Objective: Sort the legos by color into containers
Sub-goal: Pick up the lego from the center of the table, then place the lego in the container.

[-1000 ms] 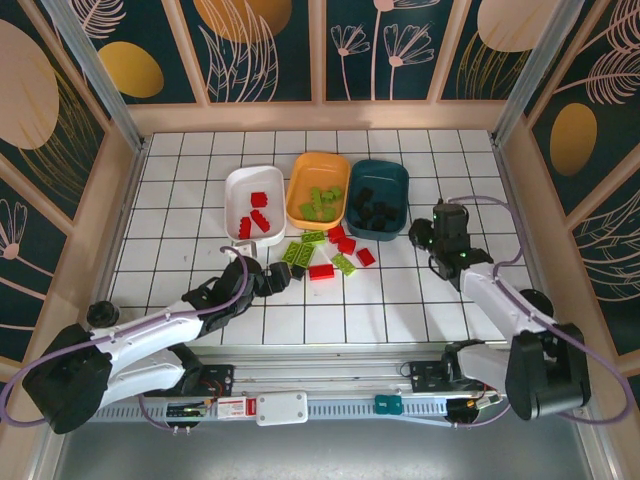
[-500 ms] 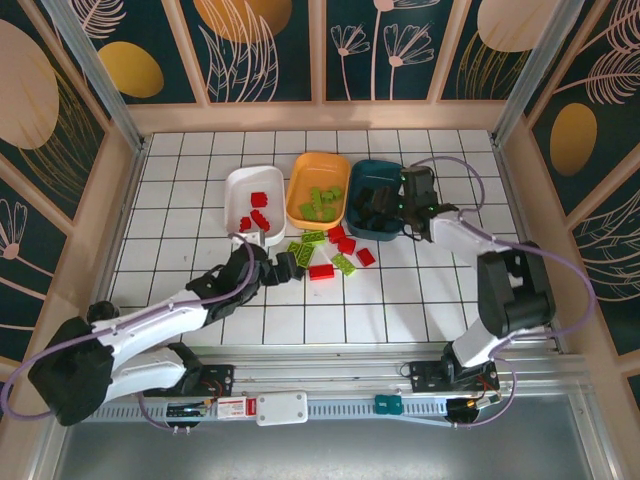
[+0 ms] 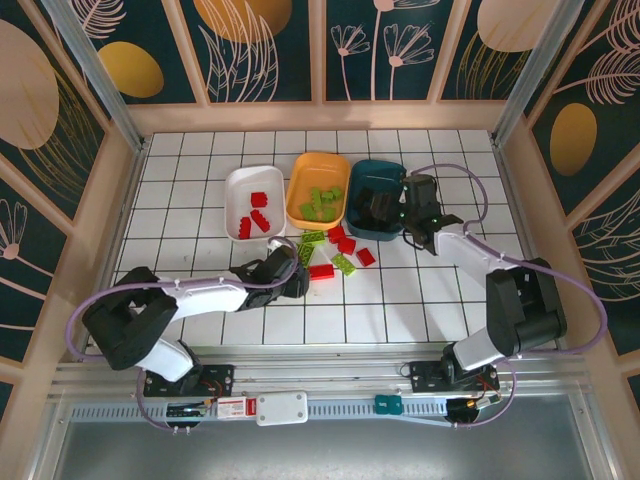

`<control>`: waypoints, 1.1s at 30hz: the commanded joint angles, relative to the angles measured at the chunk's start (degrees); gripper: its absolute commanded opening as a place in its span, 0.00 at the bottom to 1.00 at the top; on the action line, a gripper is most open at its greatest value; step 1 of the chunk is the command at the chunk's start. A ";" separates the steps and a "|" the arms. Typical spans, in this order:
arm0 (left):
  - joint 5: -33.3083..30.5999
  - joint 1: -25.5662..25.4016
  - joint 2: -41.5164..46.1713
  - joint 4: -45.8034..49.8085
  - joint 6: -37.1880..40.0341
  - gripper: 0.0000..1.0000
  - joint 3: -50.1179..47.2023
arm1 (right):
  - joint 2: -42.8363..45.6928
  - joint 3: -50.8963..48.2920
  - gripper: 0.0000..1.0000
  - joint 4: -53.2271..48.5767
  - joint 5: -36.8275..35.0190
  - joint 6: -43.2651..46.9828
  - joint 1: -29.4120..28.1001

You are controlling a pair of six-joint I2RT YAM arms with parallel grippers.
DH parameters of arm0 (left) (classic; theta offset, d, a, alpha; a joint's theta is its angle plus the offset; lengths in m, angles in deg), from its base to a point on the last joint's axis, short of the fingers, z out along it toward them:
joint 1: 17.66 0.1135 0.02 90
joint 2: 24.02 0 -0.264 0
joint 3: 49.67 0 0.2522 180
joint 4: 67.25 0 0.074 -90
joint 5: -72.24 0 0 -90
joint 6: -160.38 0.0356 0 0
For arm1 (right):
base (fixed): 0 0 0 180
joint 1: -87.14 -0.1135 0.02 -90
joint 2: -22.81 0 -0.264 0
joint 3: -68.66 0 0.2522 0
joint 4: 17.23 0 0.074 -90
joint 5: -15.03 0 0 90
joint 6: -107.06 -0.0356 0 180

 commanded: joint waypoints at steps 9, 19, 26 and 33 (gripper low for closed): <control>-1.96 -0.05 -8.89 -1.96 3.78 0.54 5.11 | 5.55 -1.38 0.68 0.78 0.20 -1.78 -0.30; 1.50 -1.93 -0.81 -0.91 1.47 0.27 2.71 | 9.58 -7.21 0.68 2.25 -0.06 -3.97 -0.47; 5.83 -1.85 -0.90 -0.51 3.43 0.22 14.49 | 18.36 -19.08 0.68 3.44 -2.43 -7.86 -2.49; 9.93 0.56 -21.36 2.05 6.61 0.18 41.65 | 27.43 -26.78 0.68 -0.65 -6.62 -10.49 -7.56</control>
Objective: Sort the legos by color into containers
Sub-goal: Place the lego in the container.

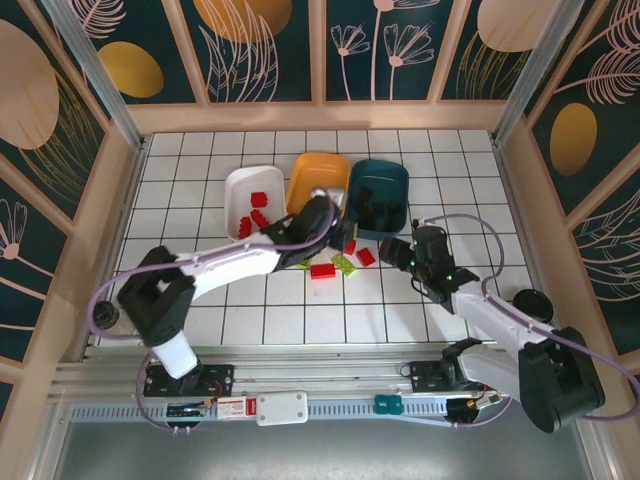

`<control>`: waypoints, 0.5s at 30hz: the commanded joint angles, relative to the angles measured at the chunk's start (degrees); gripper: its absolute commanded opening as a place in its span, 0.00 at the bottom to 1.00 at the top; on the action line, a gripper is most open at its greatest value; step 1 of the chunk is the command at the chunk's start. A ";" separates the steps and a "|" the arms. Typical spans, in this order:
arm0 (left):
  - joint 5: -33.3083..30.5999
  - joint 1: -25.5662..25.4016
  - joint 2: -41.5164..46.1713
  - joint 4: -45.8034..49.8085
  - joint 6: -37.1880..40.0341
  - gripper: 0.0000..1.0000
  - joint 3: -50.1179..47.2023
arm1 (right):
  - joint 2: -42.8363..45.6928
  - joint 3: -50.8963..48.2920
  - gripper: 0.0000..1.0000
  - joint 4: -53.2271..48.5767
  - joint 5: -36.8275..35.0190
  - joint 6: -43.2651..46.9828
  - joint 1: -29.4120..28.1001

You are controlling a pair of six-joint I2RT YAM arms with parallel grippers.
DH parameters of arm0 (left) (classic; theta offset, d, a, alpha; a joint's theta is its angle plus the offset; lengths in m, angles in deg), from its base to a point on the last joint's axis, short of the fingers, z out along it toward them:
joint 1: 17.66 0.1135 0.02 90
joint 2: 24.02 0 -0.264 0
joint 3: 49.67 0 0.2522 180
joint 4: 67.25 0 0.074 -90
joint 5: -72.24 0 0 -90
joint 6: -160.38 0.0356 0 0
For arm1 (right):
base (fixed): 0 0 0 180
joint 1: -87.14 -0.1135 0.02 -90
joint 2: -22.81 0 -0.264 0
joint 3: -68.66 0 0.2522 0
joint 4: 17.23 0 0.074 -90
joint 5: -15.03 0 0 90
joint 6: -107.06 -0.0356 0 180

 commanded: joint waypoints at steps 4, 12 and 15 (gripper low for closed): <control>5.30 3.69 -17.29 4.95 1.70 0.18 20.03 | 5.98 -3.94 0.68 -3.21 -3.27 -2.67 -4.13; 6.56 4.43 -29.30 10.92 1.01 0.28 36.41 | 8.33 -6.47 0.68 -3.40 -2.72 -3.57 -8.27; 6.82 4.54 -29.59 11.42 0.89 0.51 38.63 | 8.50 -6.60 0.69 -2.49 -2.64 -3.90 -9.02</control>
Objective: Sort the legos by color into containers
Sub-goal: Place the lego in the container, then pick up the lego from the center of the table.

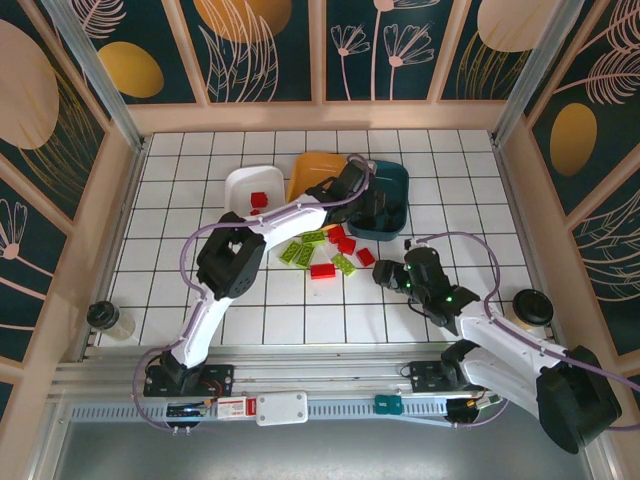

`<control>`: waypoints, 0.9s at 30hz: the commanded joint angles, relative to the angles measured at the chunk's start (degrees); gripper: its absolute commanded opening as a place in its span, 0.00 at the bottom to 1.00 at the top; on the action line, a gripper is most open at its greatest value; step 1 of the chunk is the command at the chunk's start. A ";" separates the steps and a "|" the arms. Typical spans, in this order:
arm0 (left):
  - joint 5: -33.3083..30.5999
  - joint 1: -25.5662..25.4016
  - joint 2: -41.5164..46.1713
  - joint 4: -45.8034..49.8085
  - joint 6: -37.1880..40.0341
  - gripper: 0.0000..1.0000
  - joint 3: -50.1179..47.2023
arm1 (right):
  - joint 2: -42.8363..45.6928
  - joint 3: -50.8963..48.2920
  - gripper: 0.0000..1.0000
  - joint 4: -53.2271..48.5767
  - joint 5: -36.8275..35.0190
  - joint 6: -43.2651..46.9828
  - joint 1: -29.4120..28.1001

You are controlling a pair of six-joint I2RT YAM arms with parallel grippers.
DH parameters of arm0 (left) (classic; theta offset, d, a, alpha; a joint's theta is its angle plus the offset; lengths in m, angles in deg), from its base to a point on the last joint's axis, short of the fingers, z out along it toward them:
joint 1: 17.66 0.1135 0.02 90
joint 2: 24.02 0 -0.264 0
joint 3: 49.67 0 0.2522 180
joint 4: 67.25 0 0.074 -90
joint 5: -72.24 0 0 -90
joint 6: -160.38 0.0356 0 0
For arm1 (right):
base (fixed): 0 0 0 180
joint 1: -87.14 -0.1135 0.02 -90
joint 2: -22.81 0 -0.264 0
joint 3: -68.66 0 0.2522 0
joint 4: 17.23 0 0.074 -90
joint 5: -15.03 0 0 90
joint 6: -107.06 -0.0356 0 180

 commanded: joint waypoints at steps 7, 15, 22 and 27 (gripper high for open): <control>3.22 -0.15 9.49 -1.89 -0.68 0.88 -2.77 | -3.81 0.76 0.71 5.76 0.31 0.89 -1.18; 0.53 -2.55 32.14 -11.62 -2.07 0.98 -31.47 | -20.69 11.39 0.72 2.22 -2.45 11.61 -0.85; -5.06 -2.55 52.87 -15.31 -6.44 0.99 -57.80 | -29.02 15.86 0.72 3.06 0.08 15.86 -0.74; -9.91 -2.56 63.50 -14.46 -9.65 0.99 -69.46 | -33.34 17.96 0.69 3.78 0.71 16.99 -0.73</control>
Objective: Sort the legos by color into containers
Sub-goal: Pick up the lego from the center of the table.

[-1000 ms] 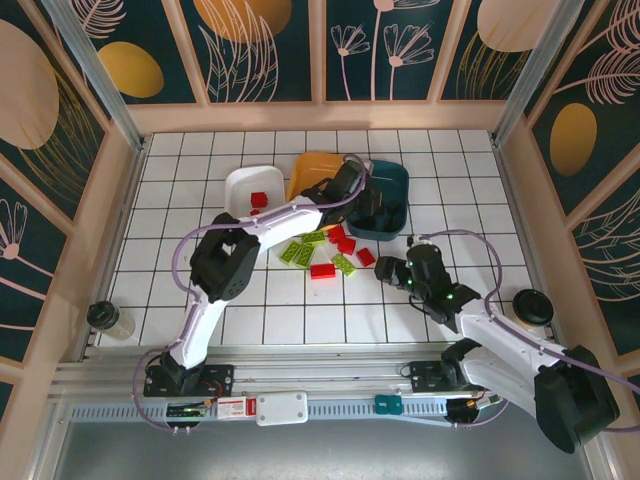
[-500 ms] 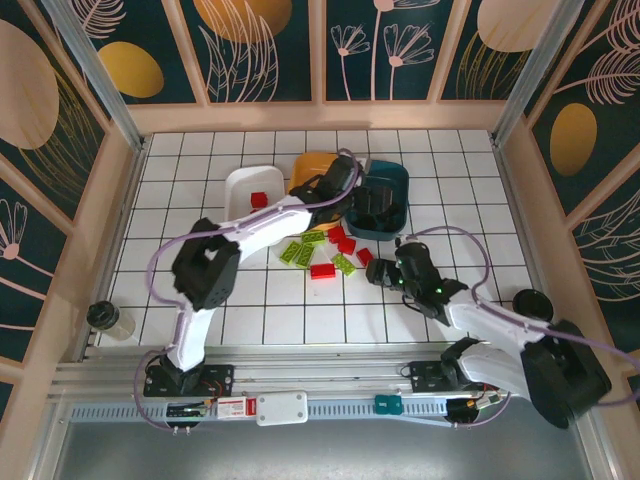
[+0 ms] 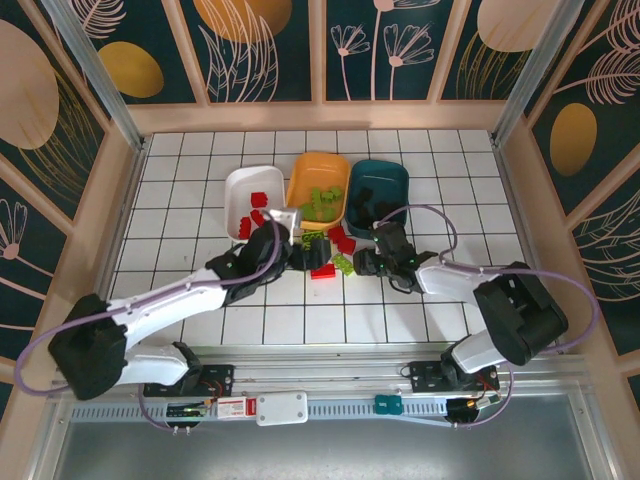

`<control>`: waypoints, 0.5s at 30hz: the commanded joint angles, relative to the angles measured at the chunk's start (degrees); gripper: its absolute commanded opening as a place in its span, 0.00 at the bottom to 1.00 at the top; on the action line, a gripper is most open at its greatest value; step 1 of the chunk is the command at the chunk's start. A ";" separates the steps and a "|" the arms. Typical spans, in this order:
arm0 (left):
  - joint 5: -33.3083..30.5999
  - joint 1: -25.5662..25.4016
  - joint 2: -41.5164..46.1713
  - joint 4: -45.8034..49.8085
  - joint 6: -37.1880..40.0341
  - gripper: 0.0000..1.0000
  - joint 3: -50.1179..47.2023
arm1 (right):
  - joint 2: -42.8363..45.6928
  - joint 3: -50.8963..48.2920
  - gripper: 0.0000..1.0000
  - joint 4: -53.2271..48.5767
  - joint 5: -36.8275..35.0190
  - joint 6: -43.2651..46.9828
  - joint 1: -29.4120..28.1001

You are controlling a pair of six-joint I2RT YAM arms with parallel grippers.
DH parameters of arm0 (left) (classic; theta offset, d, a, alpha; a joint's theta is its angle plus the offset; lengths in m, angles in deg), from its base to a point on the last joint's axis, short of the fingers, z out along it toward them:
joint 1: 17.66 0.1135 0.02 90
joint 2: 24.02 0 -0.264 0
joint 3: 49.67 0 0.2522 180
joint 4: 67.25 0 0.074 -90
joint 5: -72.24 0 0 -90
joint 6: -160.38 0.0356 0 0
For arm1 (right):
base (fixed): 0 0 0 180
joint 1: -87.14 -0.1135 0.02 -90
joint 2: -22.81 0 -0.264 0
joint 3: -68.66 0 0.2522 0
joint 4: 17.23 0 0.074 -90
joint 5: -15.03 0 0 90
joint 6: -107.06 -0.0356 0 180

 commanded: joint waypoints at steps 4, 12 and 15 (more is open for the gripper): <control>-7.71 0.18 10.99 -0.77 -5.01 0.99 -10.62 | -4.33 3.40 0.63 1.15 0.87 2.68 0.08; -13.22 0.18 15.44 2.90 -7.17 0.99 -16.57 | -4.76 3.58 0.36 2.42 1.71 4.26 0.11; -16.19 0.16 17.26 4.07 -9.25 0.99 -18.51 | -2.43 2.50 0.26 2.21 3.70 3.77 -0.05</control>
